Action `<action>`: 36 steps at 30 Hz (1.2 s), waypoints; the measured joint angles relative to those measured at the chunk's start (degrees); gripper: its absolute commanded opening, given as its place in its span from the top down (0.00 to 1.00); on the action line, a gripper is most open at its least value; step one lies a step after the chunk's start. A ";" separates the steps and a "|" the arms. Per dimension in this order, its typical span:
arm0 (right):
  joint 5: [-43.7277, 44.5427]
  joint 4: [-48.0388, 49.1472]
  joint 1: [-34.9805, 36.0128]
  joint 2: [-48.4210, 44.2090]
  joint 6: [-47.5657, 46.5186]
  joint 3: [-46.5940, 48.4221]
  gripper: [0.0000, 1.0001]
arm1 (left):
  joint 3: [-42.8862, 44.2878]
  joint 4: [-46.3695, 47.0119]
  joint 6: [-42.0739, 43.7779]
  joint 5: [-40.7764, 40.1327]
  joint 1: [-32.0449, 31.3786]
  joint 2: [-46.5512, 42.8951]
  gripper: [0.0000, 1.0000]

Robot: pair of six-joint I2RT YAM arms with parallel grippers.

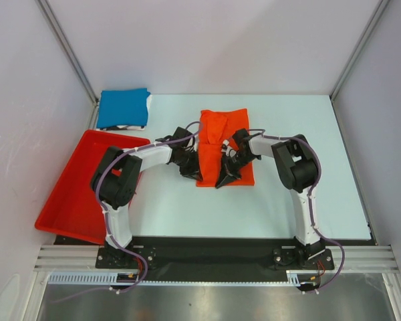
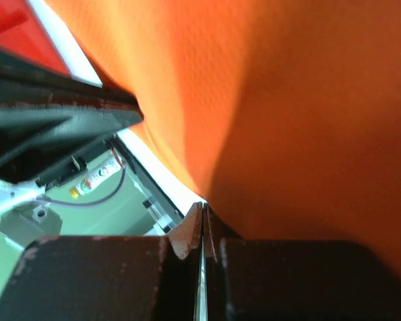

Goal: Fold and stack the t-shirts
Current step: Fold the tshirt

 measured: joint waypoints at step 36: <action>12.09 0.04 -25.11 -21.55 -2.97 -14.16 0.72 | -4.48 -2.47 2.23 -0.26 0.68 -9.94 0.75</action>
